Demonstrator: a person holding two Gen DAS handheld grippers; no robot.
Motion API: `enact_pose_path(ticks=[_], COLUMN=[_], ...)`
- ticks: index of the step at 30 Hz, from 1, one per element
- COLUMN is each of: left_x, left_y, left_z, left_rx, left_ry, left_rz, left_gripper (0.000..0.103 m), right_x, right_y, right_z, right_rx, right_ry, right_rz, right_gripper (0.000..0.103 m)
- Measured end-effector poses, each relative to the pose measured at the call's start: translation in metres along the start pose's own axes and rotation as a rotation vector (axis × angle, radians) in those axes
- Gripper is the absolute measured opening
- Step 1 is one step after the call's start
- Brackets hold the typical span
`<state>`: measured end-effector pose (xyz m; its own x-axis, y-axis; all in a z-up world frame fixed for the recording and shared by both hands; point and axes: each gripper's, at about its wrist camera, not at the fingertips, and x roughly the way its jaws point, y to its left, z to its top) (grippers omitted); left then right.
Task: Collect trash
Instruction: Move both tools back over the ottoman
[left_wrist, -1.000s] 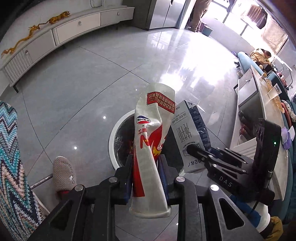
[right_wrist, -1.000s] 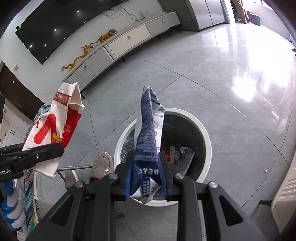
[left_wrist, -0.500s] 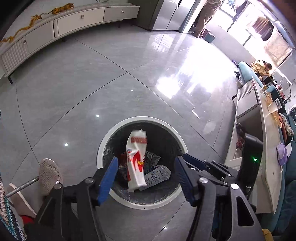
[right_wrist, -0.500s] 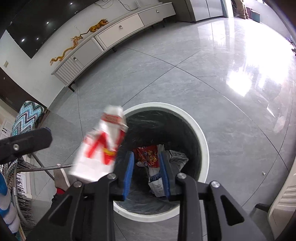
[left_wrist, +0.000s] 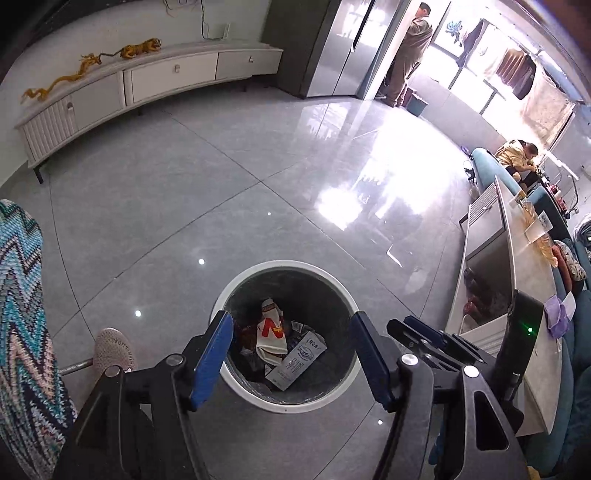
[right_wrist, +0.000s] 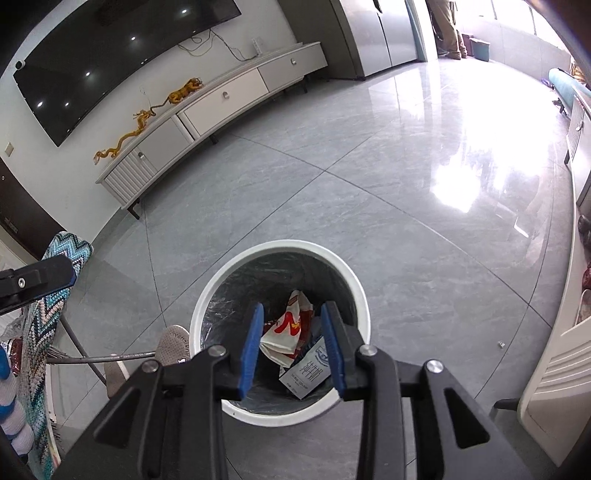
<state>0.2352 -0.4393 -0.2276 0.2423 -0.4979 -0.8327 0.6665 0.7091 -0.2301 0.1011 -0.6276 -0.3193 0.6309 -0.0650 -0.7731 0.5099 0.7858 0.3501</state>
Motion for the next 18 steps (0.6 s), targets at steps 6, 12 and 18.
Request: enact_pose_path(ticks=[6, 12, 18], left_x=[-0.063, -0.134, -0.201], left_y=[-0.013, -0.013, 0.0], left_z=[-0.01, -0.029, -0.053], left_rx=[0.04, 0.07, 0.075], left_ry=[-0.101, -0.182, -0.276], left_rz=[0.02, 0.061, 0.11], left_gripper=[0.064, 0.064, 0.064], right_x=[-0.066, -0.142, -0.213], right_y=[0.023, 0.062, 0.105], right_z=[0.007, 0.01, -0.003], right_rx=[-0.047, -0.11, -0.191], right_ry=[-0.111, -0.236, -0.328], right_rz=[-0.004, 0.033, 0.076], right_gripper=[0.032, 0.032, 0.04])
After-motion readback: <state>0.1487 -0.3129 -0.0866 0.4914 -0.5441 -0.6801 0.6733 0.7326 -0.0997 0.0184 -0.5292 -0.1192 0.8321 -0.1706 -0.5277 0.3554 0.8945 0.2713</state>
